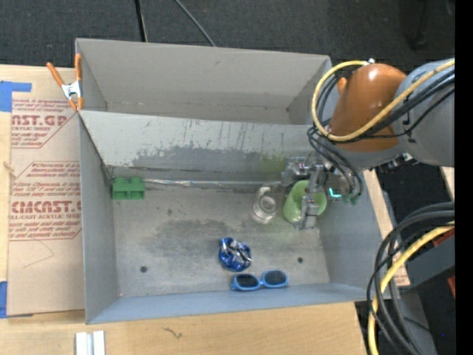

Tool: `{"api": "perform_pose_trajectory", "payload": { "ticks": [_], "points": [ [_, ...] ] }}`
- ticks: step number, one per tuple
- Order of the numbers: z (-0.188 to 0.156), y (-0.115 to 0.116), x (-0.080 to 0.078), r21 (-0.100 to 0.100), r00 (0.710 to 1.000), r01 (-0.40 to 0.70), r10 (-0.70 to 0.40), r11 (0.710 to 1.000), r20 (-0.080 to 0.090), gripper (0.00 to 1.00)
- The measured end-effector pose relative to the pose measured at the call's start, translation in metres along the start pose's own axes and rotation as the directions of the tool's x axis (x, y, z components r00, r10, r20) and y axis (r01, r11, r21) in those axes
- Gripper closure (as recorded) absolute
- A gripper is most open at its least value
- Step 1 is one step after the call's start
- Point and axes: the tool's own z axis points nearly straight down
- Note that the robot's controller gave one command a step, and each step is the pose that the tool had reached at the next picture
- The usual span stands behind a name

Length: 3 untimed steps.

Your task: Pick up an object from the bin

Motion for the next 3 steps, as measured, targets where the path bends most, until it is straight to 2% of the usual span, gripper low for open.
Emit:
{"api": "perform_pose_trajectory", "payload": {
  "ticks": [1,2,3],
  "points": [
    [0.050,-0.045,-0.006,0.004,0.969,0.245,-0.245,0.969,0.013,0.00],
    [0.053,-0.045,-0.004,0.002,0.969,0.246,-0.246,0.969,0.009,1.00],
    [-0.060,-0.026,0.026,0.005,0.952,0.307,-0.307,0.952,0.013,1.00]
  ]
}}
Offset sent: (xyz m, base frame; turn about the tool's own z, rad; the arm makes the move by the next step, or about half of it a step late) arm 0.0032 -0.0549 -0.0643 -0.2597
